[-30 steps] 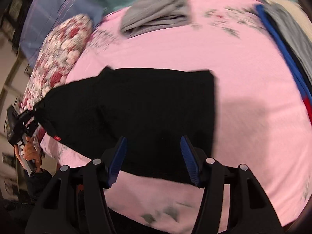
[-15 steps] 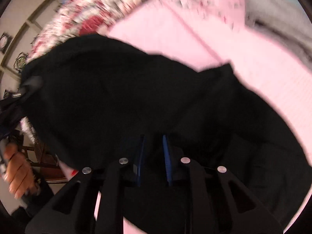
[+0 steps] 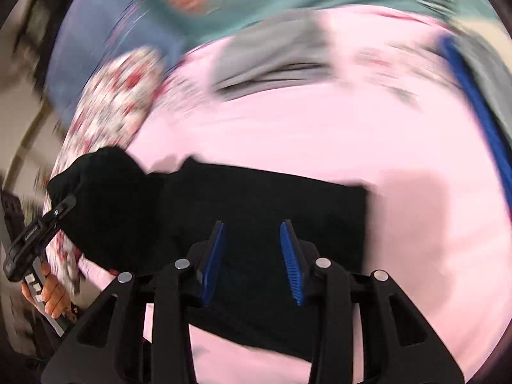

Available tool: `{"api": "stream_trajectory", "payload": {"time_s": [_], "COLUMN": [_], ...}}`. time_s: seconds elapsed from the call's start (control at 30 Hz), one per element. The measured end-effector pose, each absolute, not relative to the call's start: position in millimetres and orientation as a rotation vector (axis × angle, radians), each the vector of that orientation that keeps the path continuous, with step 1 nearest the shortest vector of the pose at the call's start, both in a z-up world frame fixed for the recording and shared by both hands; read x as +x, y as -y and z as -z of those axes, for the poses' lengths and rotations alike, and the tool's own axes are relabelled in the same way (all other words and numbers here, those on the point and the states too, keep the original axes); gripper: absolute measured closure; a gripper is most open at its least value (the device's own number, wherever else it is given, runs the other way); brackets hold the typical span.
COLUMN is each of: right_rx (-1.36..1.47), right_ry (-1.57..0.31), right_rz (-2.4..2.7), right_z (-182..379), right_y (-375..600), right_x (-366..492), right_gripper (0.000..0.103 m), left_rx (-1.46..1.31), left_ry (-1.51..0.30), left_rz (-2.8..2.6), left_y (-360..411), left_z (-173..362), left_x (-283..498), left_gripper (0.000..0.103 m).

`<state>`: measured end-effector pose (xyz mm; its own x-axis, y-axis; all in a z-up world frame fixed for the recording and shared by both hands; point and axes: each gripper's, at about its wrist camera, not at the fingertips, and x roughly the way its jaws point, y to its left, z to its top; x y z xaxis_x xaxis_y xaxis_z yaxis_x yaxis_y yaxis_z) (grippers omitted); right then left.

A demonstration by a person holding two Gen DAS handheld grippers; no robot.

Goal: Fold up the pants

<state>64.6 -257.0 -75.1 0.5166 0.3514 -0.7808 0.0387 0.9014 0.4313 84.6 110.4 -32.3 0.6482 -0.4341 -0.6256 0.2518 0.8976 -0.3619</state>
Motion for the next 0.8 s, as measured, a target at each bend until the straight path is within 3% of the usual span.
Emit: {"api": "stream_trajectory", "payload": {"time_s": [0.37, 0.43, 0.47, 0.5, 0.57, 0.7, 0.8], "right_rx": [0.628, 0.635, 0.637, 0.639, 0.635, 0.608, 0.574], "right_ry": [-0.962, -0.957, -0.960, -0.965, -0.982, -1.020, -1.029], "right_rz": [0.031, 0.023, 0.015, 0.007, -0.020, -0.065, -0.120], "right_z": [99.6, 101.9, 104.1, 106.2, 110.9, 115.8, 108.6], "right_y": [375.2, 378.3, 378.0, 375.4, 371.8, 358.3, 339.1], "right_x": [-39.4, -43.1, -43.1, -39.9, -35.9, -22.8, -10.0], "right_gripper": [0.065, 0.065, 0.065, 0.065, 0.065, 0.065, 0.064], "left_rx": [0.073, 0.107, 0.110, 0.105, 0.087, 0.043, -0.019], "left_ry": [-0.935, -1.008, -1.044, -1.067, -1.067, -0.919, -0.825], "left_rz": [0.687, 0.684, 0.687, 0.699, 0.743, 0.830, 0.784], "left_y": [100.6, 115.3, 119.1, 120.2, 118.7, 100.9, 66.5], "left_z": [86.8, 109.5, 119.1, 123.9, 120.0, 76.2, 49.9], "left_x": [68.4, 71.3, 72.2, 71.4, 61.8, 43.1, 37.8], "left_gripper": [0.083, 0.073, 0.063, 0.046, 0.031, 0.014, 0.012]}}
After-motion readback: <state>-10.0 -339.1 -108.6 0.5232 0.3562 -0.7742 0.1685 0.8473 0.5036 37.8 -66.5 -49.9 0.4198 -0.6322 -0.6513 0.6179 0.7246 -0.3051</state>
